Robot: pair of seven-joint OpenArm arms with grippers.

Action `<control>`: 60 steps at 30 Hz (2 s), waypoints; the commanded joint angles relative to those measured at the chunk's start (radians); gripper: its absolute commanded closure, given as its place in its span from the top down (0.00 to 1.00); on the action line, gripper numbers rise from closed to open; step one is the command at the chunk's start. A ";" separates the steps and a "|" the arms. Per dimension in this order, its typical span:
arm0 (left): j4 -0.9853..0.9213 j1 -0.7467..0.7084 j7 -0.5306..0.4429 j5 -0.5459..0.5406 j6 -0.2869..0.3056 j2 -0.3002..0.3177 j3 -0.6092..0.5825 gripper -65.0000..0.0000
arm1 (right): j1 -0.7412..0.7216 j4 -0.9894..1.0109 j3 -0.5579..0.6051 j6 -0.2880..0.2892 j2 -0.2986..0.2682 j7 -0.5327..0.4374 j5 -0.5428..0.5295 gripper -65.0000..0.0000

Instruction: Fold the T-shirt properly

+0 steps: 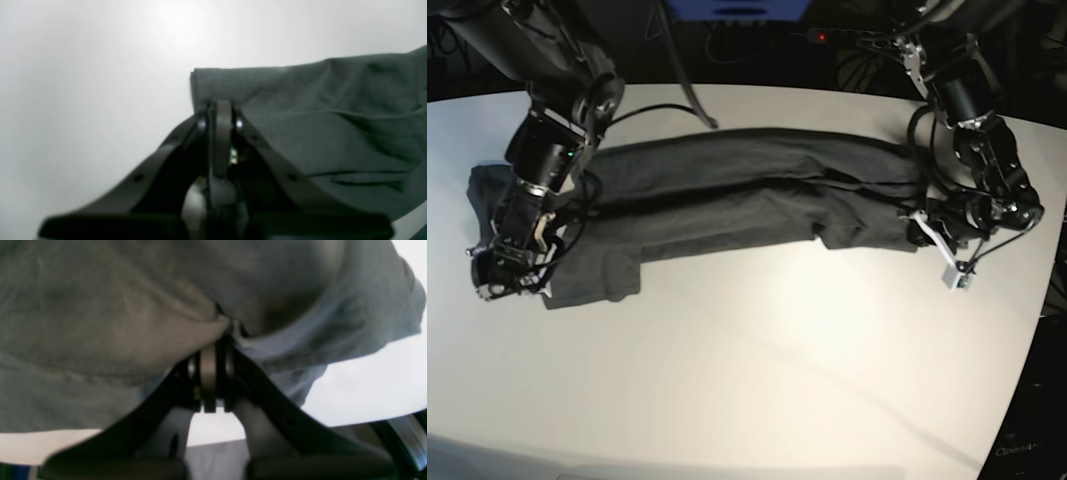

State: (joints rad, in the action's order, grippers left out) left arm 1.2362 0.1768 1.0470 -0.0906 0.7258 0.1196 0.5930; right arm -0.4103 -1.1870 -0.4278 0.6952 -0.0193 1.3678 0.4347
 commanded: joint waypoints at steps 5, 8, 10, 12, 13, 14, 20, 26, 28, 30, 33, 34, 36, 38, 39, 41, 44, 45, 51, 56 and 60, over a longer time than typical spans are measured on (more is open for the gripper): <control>-0.008 -0.016 0.094 0.116 -0.028 0.019 0.003 0.03 | 0.003 -0.136 0.022 0.003 0.000 0.026 -0.027 0.00; -0.006 -0.015 0.092 0.114 -0.028 0.021 0.003 0.03 | 0.031 -0.213 0.051 0.003 0.000 0.028 -0.027 0.00; -0.005 -0.004 0.092 0.114 -0.028 0.021 0.003 0.03 | 0.047 -0.278 0.086 0.003 0.000 0.028 -0.027 0.00; -0.005 0.007 0.092 0.114 -0.028 0.021 0.003 0.03 | 0.063 -0.339 0.109 0.003 0.000 0.028 -0.029 0.00; -0.005 0.010 0.092 0.114 -0.028 0.021 0.003 0.03 | 0.070 -0.371 0.119 0.003 0.002 0.028 -0.029 0.00; -0.005 0.013 0.092 0.114 -0.028 0.021 0.003 0.03 | 0.078 -0.400 0.126 0.003 0.003 0.028 -0.029 0.00; 0.001 0.014 0.092 0.113 -0.028 0.021 0.005 0.03 | 0.143 -0.589 0.134 0.003 0.003 0.028 -0.030 0.00; 0.050 0.011 0.097 0.117 -0.028 0.021 0.005 0.03 | 0.222 -0.687 0.154 0.003 0.003 0.028 -0.030 0.00; 0.055 0.010 0.100 0.119 -0.028 0.021 0.005 0.03 | 0.241 -0.716 0.155 0.003 0.002 0.028 -0.030 0.00; 0.055 0.007 0.095 0.121 -0.028 0.021 0.005 0.03 | 0.250 -0.732 0.155 0.003 0.000 0.028 -0.029 0.00; 0.055 0.003 0.095 0.121 -0.028 0.021 0.005 0.03 | 0.264 -0.738 0.154 0.003 -0.015 0.028 -0.029 0.00; 0.055 0.003 0.095 0.121 -0.028 0.021 0.005 0.03 | 0.273 -0.739 0.154 0.003 -0.015 0.028 -0.029 0.00; 0.055 0.003 0.095 0.121 -0.028 0.021 0.005 0.03 | 0.285 -0.750 0.154 0.003 -0.015 0.028 -0.029 0.00; 0.055 0.003 0.095 0.121 -0.028 0.021 0.005 0.03 | 0.301 -0.766 0.155 0.003 -0.015 0.028 -0.029 0.00; 0.055 0.003 0.095 0.121 -0.028 0.021 0.005 0.03 | 0.305 -0.772 0.155 0.003 -0.015 0.028 -0.029 0.00; 0.053 0.003 0.094 0.121 -0.028 0.021 0.005 0.03 | 0.324 -0.773 0.155 0.003 -0.015 0.028 -0.029 0.00; 0.050 0.003 0.094 0.121 -0.028 0.021 0.005 0.03 | 0.354 -0.775 0.155 0.003 -0.014 0.028 -0.027 0.00; 0.050 0.003 0.094 0.121 -0.028 0.021 0.005 0.03 | 0.362 -0.782 0.155 0.003 -0.014 0.028 -0.027 0.00; 0.049 0.003 0.094 0.121 -0.028 0.021 0.005 0.03 | 0.425 -0.808 0.152 0.003 -0.011 0.028 -0.027 0.00; 0.046 0.003 0.094 0.121 -0.028 0.021 0.005 0.03 | 0.469 -0.808 0.148 0.003 -0.001 0.028 -0.027 0.00; 0.046 0.002 0.094 0.121 -0.028 0.021 0.005 0.03 | 0.509 -0.802 0.142 0.003 0.002 0.009 -0.027 0.00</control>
State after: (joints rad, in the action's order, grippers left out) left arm 1.2835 0.1825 1.0943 -0.0223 0.7067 0.1307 0.5949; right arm 0.1070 -1.9755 -0.2821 0.6960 -0.0128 1.3697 0.3901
